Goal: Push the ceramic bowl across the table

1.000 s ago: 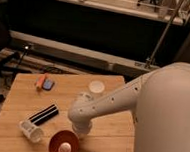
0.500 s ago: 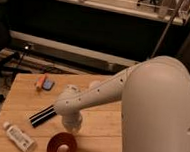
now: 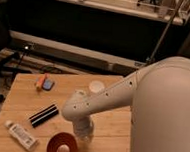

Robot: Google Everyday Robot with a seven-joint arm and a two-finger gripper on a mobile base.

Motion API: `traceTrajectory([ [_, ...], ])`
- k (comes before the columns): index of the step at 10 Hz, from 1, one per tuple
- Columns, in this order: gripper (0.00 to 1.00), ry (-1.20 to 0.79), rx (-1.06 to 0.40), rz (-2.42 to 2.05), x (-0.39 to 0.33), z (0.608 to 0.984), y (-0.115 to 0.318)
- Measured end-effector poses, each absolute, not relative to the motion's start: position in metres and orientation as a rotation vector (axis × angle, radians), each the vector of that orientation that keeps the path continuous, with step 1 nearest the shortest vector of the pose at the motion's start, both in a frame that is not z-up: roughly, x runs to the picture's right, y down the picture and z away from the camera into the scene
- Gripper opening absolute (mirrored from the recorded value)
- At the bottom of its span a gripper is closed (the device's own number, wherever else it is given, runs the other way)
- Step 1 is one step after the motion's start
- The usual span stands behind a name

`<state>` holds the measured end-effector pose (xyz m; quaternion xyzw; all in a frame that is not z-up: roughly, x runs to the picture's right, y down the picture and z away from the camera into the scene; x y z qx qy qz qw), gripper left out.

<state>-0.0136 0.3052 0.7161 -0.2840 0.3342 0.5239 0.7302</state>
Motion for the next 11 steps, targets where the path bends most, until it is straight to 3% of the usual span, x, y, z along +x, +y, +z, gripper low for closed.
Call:
traceTrajectory([
  [6,0.0,0.655,-1.003,0.789,-0.111,0.678,0.398],
  [11,0.0,0.649,-1.069,0.746,-0.12,0.687,0.39],
])
